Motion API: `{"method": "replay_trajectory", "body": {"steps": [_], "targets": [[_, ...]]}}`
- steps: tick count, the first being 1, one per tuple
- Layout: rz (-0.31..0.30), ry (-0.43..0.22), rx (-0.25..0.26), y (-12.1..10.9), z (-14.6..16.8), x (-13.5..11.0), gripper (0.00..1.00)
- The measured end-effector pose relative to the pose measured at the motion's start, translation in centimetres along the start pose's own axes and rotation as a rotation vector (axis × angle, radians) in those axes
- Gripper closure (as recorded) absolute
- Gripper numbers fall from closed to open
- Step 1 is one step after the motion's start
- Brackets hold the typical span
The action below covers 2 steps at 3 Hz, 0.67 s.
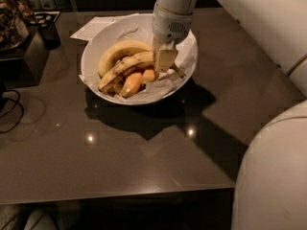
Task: Pick banana from white bowl
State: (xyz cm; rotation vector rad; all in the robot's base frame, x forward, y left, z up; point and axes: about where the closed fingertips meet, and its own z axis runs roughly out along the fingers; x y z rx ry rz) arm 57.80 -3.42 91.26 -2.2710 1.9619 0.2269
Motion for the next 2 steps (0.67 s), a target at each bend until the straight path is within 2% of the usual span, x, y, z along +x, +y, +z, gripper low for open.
{"method": "replay_trajectory", "body": {"steps": [2], "targets": [[0.0,0.0,0.0,-0.07,0.05,0.04,1.0]]}}
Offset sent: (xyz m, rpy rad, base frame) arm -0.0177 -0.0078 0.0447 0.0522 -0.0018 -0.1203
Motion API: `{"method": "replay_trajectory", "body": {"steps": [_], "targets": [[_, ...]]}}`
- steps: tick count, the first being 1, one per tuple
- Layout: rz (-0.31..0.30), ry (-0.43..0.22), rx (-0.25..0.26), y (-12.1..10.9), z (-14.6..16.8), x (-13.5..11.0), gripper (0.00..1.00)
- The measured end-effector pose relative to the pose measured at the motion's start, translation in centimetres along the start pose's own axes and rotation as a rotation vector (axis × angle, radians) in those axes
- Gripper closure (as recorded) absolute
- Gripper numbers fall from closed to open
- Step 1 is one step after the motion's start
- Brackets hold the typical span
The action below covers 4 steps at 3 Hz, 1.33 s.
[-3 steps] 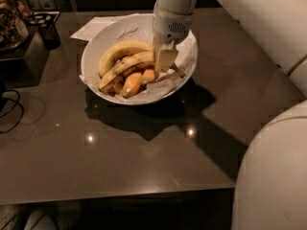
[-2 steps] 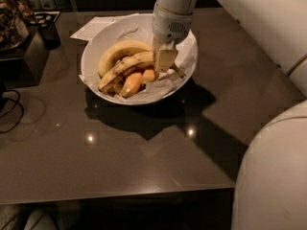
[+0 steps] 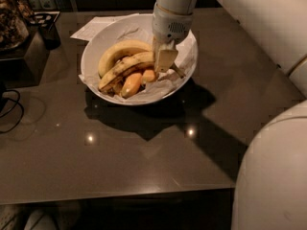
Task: Pick banana from white bowl
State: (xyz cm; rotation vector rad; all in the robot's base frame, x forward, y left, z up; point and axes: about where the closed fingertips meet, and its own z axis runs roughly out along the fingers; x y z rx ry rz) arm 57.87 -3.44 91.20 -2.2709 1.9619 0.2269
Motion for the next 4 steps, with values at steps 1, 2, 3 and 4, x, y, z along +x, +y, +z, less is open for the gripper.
{"method": "replay_trajectory", "body": {"steps": [1,2,3,4], "targets": [[0.0,0.0,0.0,0.03,0.02,-0.01,1.0],[0.0,0.0,0.0,0.06,0.05,-0.01,1.0],[0.0,0.0,0.0,0.06,0.08,-0.01,1.0],[0.0,0.0,0.0,0.08,0.09,-0.01,1.0]]}}
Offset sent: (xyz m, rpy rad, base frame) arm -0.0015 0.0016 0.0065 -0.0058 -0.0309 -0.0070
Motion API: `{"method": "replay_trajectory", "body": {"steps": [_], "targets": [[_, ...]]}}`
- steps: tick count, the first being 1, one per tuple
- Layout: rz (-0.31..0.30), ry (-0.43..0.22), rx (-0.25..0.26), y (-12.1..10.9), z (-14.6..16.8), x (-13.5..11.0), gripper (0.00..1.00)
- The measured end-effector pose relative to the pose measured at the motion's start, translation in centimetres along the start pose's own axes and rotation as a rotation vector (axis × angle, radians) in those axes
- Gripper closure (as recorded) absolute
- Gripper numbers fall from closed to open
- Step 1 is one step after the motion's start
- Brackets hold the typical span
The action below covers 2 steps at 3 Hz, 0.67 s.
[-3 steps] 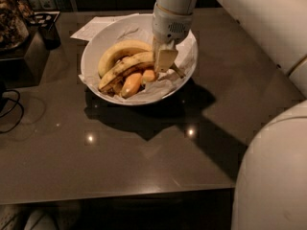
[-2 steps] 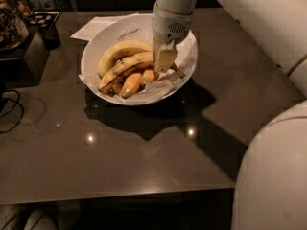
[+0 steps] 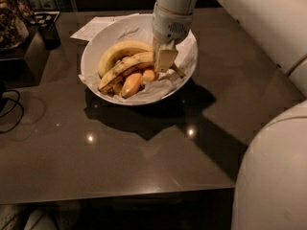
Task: Pick banana from white bowl
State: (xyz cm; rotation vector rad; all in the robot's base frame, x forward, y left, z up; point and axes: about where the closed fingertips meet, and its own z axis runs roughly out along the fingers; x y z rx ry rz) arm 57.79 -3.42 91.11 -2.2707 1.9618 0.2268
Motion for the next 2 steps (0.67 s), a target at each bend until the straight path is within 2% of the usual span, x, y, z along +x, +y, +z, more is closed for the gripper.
{"method": "replay_trajectory", "body": {"steps": [2], "targets": [[0.0,0.0,0.0,0.01,0.04,0.0,1.0]]}}
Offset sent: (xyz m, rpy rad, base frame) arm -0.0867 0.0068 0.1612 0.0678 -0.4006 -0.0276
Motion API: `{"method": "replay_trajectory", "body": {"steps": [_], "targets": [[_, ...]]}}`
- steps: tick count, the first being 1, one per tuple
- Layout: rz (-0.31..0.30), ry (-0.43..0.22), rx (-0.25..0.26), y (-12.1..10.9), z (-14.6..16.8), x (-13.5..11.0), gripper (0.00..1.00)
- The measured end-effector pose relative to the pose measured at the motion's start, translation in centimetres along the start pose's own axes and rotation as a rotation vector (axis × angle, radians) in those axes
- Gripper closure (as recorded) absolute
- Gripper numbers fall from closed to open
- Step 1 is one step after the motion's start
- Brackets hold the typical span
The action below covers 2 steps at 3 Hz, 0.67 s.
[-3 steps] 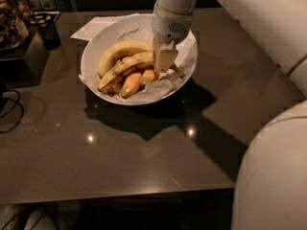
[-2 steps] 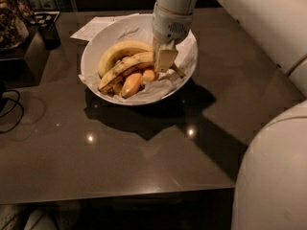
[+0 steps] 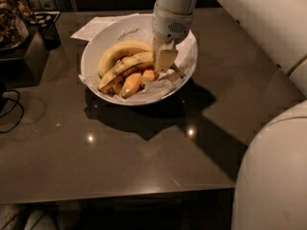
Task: Pick banana from white bowl
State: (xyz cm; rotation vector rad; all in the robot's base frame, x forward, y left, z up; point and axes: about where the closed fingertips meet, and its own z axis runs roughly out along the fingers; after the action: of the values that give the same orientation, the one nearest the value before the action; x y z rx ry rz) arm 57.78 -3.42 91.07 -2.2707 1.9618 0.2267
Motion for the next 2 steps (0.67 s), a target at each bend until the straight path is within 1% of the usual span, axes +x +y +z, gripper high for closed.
{"method": "replay_trajectory", "body": {"steps": [1,2], "targets": [[0.0,0.0,0.0,0.0,-0.01,0.0,0.82],[0.0,0.0,0.0,0.0,0.01,0.0,0.59]]}}
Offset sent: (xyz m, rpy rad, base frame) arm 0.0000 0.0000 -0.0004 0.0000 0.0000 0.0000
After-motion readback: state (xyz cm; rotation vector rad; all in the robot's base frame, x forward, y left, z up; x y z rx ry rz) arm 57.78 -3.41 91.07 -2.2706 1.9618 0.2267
